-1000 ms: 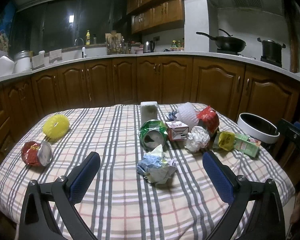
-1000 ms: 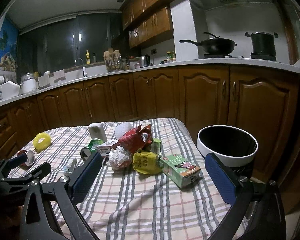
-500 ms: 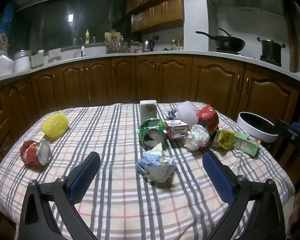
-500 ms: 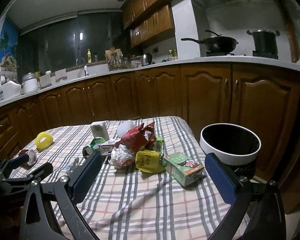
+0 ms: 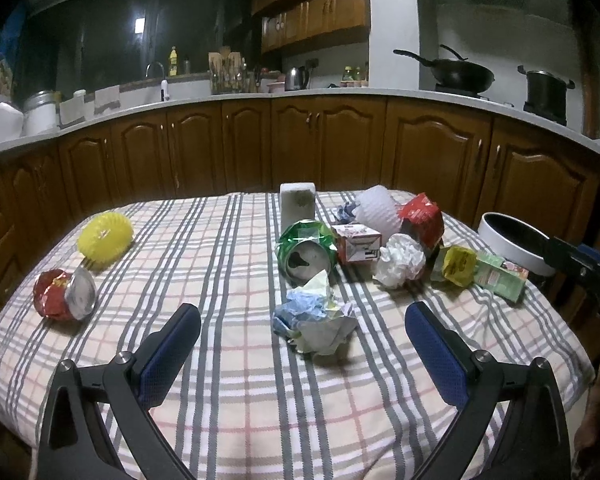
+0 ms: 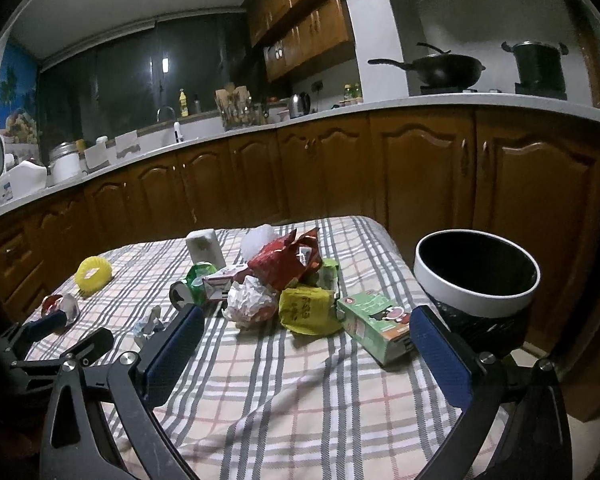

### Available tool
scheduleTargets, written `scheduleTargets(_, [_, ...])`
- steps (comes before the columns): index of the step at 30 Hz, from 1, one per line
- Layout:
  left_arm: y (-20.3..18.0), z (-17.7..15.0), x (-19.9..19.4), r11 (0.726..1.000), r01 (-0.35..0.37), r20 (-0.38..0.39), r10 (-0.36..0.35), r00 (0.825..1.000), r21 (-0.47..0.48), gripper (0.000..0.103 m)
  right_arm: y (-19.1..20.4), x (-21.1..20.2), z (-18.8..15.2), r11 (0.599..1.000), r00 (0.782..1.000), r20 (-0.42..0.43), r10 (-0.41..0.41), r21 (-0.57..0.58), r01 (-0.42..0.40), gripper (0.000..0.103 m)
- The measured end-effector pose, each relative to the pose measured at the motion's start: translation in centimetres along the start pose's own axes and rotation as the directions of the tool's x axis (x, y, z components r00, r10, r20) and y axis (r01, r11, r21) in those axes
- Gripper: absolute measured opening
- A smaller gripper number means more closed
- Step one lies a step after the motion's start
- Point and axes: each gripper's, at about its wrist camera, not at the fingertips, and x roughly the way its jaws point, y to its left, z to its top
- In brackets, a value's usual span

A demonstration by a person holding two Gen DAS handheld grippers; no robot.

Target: Collect trash

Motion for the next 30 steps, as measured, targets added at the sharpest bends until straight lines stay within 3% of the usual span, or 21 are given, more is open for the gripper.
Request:
scheduleTargets(9, [0.3,0.3,1.6,1.000,0.005,-0.047,-0.006,0.999,-0.010,0.102,0.0,2.3,-0.2,0.999,0.997,-0.061,0.045,0.006,-0.045,0.098])
scheduleTargets(16, [1.5,1.2,4.1,0.998,0.014,-0.114,-0.020,0.993,-0.054,0.098,-0.1,6.2,0.1,0.996,0.984,-0.158,0.086,0.020,-0.084,0.081])
scheduleTargets(24, [1.7,1.9,7.3,0.997,0.037,-0.181,-0.048,0.982,-0.064,0.093,-0.5,10.8,-0.1,0.996,0.963,-0.253,0.092,0.038,-0.085,0.073])
scheduleTargets(27, [1.4,1.9,8.5,0.998,0.045,-0.205,-0.055,0.977,-0.053,0.088,-0.9,12.0,-0.2,0.995,0.956,-0.277,0.093,0.049,-0.082,0.071])
scheduleTargets(30, [1.2,1.9,9.8,0.997,0.062,-0.235,-0.072,0.969,-0.051,0.078,-1.2,13.0,-0.3,0.995,0.950,-0.298,0.097,0.057,-0.084,0.060])
